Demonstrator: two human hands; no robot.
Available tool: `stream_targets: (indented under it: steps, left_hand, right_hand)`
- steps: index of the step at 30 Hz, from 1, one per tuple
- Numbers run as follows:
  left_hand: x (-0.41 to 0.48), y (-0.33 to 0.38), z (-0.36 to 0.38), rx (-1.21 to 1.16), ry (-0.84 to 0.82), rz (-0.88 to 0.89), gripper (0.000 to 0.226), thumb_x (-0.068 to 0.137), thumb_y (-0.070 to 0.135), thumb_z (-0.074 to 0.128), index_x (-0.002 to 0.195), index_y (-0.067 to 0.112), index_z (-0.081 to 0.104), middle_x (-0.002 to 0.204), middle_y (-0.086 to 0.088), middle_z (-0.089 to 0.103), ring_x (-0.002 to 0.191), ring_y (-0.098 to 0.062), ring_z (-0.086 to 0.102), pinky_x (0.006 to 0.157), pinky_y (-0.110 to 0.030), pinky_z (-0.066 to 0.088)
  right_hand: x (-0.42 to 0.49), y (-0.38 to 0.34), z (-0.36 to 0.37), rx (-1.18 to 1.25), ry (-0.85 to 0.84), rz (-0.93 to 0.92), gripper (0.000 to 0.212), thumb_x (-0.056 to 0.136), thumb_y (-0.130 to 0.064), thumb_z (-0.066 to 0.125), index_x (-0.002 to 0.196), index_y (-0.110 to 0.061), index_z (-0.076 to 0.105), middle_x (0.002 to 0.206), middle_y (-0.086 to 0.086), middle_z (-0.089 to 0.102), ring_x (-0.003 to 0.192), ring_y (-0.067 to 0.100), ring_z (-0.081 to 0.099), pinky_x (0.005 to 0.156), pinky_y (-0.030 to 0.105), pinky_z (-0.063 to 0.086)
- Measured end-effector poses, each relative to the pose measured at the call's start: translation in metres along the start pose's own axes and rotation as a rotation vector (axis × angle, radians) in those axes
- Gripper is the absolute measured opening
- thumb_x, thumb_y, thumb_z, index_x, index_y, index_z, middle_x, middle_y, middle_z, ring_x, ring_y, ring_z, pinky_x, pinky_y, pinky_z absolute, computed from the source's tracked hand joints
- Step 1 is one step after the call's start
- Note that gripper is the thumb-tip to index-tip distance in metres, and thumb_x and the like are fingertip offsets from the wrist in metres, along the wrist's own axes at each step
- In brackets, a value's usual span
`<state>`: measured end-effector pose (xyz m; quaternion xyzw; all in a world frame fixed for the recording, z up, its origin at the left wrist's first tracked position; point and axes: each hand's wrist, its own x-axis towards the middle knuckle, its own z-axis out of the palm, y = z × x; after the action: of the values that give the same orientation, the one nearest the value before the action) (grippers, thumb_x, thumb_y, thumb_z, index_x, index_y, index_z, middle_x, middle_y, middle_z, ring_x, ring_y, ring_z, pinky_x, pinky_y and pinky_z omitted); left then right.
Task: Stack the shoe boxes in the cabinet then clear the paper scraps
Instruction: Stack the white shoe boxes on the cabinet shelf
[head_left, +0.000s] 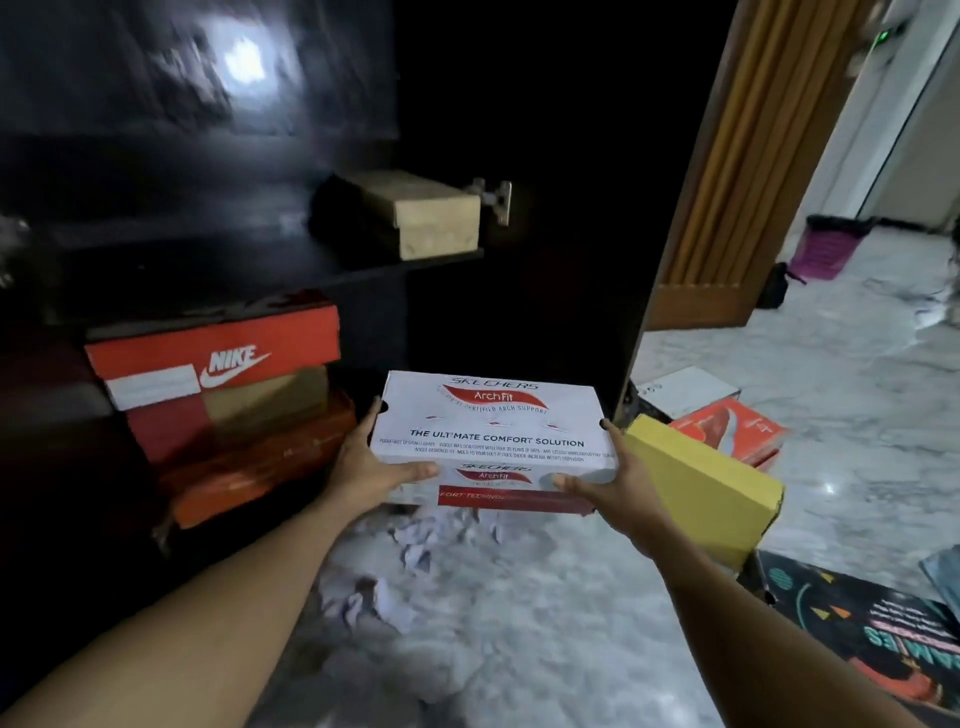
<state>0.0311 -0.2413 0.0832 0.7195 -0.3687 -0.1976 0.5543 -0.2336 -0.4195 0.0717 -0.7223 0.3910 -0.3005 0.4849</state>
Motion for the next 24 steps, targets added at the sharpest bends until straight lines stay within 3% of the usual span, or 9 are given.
stream_targets:
  steps: [3,7,9,11,13,16,18,20,24]
  left_hand:
    - [0.020,0.058,-0.025,0.000,0.031,0.146,0.106,0.061,0.000,0.092,0.151,0.010,0.037,0.103,0.022,0.060,0.080,0.028,0.055,0.070,0.004,0.040]
    - [0.044,0.128,-0.055,0.002,0.073,0.240,0.095,0.064,0.006,0.092,0.146,0.014,0.044,0.100,0.030,0.057,0.080,0.029,0.053,0.070,0.005,0.041]
    - [0.054,0.157,-0.066,0.020,0.119,0.282,0.084,0.066,0.008,0.091,0.140,0.014,0.050,0.100,0.027,0.059,0.080,0.025,0.054,0.067,0.004,0.041]
    - [0.067,0.178,-0.073,0.033,0.173,0.290,0.075,0.068,0.013,0.091,0.133,0.016,0.056,0.106,0.014,0.066,0.091,0.010,0.062,0.065,0.001,0.043]
    - [0.079,0.196,-0.075,0.049,0.260,0.298,0.078,0.067,0.027,0.092,0.135,0.019,0.056,0.116,0.004,0.063,0.111,-0.012,0.063,0.077,-0.011,0.048]
    - [0.101,0.212,-0.072,0.069,0.416,0.240,0.102,0.069,0.042,0.088,0.154,0.020,0.035,0.137,-0.009,0.043,0.130,-0.024,0.045,0.105,-0.037,0.043]
    - [0.119,0.217,-0.068,0.032,0.427,0.227,0.106,0.073,0.045,0.084,0.157,0.021,0.025,0.140,-0.011,0.044,0.132,-0.027,0.046,0.108,-0.043,0.044]
    - [0.135,0.218,-0.063,-0.004,0.383,0.237,0.095,0.080,0.041,0.080,0.156,0.022,0.028,0.139,-0.010,0.050,0.128,-0.027,0.052,0.102,-0.041,0.049]
    - [0.157,0.212,-0.056,-0.012,0.242,0.236,0.076,0.093,0.033,0.069,0.156,0.021,0.028,0.141,-0.008,0.052,0.124,-0.022,0.054,0.093,-0.027,0.045]
  right_hand:
    - [0.008,-0.058,-0.012,0.020,0.042,-0.083,0.109,0.063,-0.033,0.092,0.151,-0.030,0.028,0.128,0.000,0.057,0.104,0.011,0.062,0.086,0.039,0.059]
    - [0.018,-0.128,-0.025,-0.057,0.147,-0.242,0.104,0.068,-0.042,0.088,0.151,-0.029,0.026,0.128,0.000,0.052,0.111,0.021,0.058,0.084,0.036,0.057]
    - [0.022,-0.156,-0.030,-0.031,0.166,-0.289,0.098,0.072,-0.037,0.086,0.150,-0.029,0.027,0.123,-0.003,0.054,0.107,0.019,0.060,0.075,0.033,0.059]
    - [0.028,-0.179,-0.032,-0.004,0.195,-0.339,0.092,0.071,-0.039,0.086,0.145,-0.031,0.032,0.120,-0.005,0.061,0.103,0.015,0.064,0.076,0.036,0.061]
    - [0.037,-0.197,-0.031,-0.006,0.244,-0.365,0.087,0.070,-0.044,0.086,0.140,-0.032,0.036,0.118,-0.006,0.064,0.100,0.013,0.065,0.075,0.034,0.060]
    - [0.052,-0.216,-0.020,-0.016,0.342,-0.378,0.091,0.074,-0.040,0.085,0.146,-0.026,0.032,0.120,-0.002,0.060,0.099,0.012,0.061,0.073,0.024,0.052]
    - [0.066,-0.222,-0.010,-0.012,0.400,-0.363,0.100,0.071,-0.044,0.086,0.150,-0.027,0.027,0.127,0.003,0.056,0.108,0.019,0.059,0.085,0.034,0.055]
    - [0.082,-0.224,0.001,0.011,0.408,-0.348,0.106,0.068,-0.049,0.086,0.151,-0.032,0.022,0.132,0.005,0.053,0.115,0.024,0.058,0.096,0.046,0.054]
    - [0.112,-0.232,0.020,0.053,0.361,-0.336,0.100,0.072,-0.040,0.086,0.148,-0.037,0.021,0.132,0.008,0.052,0.107,0.024,0.063,0.089,0.047,0.058]
